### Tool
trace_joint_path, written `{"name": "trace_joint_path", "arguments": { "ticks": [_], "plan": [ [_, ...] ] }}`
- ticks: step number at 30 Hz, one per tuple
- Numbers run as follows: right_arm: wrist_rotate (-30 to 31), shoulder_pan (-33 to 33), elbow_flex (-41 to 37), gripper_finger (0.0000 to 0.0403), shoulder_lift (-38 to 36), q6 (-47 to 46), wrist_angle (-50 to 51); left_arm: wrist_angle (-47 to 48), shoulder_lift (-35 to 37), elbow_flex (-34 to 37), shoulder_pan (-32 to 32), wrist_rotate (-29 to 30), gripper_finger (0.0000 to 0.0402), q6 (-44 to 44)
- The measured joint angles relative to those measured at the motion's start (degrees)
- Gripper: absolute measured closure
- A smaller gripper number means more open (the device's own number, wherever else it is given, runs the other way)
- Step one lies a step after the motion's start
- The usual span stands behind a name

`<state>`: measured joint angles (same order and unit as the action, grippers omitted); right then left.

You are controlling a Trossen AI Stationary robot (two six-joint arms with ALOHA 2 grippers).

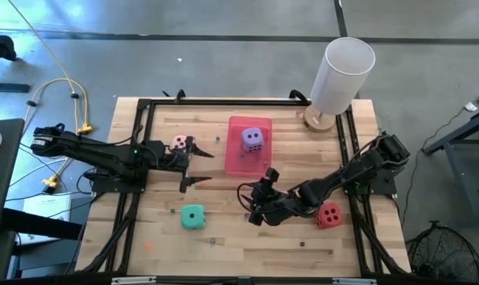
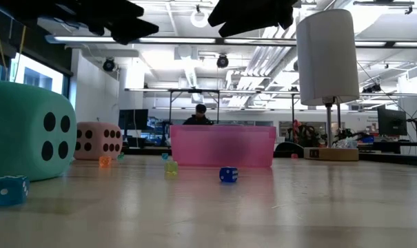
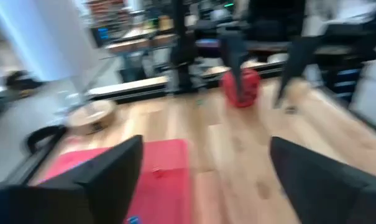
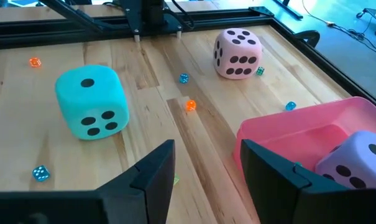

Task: Pick & Place Dice
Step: Put the large pink die into the red bin

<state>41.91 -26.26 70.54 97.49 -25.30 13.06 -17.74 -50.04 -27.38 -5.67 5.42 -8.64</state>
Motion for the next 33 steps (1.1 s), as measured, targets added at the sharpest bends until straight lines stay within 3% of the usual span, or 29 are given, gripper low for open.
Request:
{"name": "trace_joint_path", "arguments": {
  "ticks": [2,4,15,20,28,33],
  "plan": [
    [-0.04,0.0,0.0,0.0229,0.0,-0.03,0.0,0.04,0.08,-0.15,-1.45,5.67,0.0018,-0.13],
    [-0.04,0.0,0.0,0.0229,0.0,-0.05,0.0,0.1,0.09,-0.34,-2.73,8.68,0.0009,-1.44],
    [-0.28,0.0,0.0,0.0229,0.0,-0.46,0.0,0.71,0.1,-0.53,-5.9,9.71,0.0018,-2.46],
    [-1.75,0.27,0.0,0.0229,0.0,0.02,-0.6,15.99,0.1,-7.38,-5.7,9.66,0.0018,3.57],
    [-4.69,2.61,0.0,0.0229,0.0,0.06,-5.82,41.81,0.02,-19.21,-5.55,9.54,0.0018,3.22],
    [-6.36,2.47,0.0,0.0229,0.0,1.05,-6.43,57.14,0.02,-23.06,-3.23,4.99,0.0018,5.33]
  ]
}}
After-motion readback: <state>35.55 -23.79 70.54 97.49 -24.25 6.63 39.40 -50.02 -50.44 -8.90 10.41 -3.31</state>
